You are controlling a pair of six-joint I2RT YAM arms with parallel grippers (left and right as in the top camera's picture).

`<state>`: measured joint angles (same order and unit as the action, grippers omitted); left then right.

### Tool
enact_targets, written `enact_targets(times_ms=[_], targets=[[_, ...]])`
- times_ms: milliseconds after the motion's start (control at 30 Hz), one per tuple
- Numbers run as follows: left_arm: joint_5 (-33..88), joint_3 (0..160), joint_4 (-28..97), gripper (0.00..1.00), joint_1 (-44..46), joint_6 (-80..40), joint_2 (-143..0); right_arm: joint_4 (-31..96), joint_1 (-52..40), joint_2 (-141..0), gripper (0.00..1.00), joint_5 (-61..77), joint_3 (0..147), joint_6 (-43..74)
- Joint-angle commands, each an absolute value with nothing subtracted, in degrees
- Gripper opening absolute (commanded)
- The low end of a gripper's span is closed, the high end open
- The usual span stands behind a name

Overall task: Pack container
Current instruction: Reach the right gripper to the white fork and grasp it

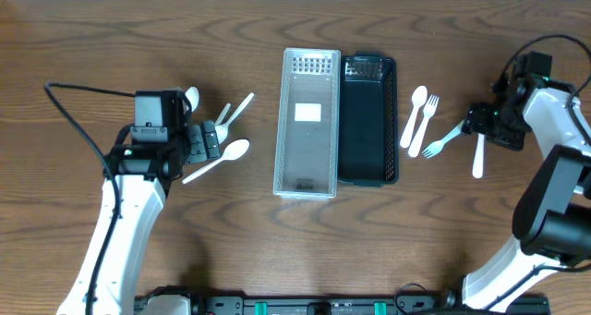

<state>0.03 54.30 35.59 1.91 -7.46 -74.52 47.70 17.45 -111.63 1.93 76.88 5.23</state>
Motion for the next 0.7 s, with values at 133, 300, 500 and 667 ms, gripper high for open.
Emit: enact_targets(times_ms=[133,300,500,667], targets=[[0.2,55.3,35.6,0.98,1.6,-7.2,-77.8,45.9,18.4,-114.6,0.64,0.5,77.0,8.1],[0.2,55.3,35.6,0.98,1.6,-7.2,-78.0,45.0,18.4,-116.4,0.56,0.4,76.8,8.1],[0.2,55.3,35.6,0.98,1.6,-7.2,-78.0,45.0,18.4,-117.7,0.33,0.4,76.3,9.0],[0.2,55.3,35.6,0.98,1.6,-7.2,-78.0,46.1,18.3,-117.0,0.04,0.4,76.6,9.2]])
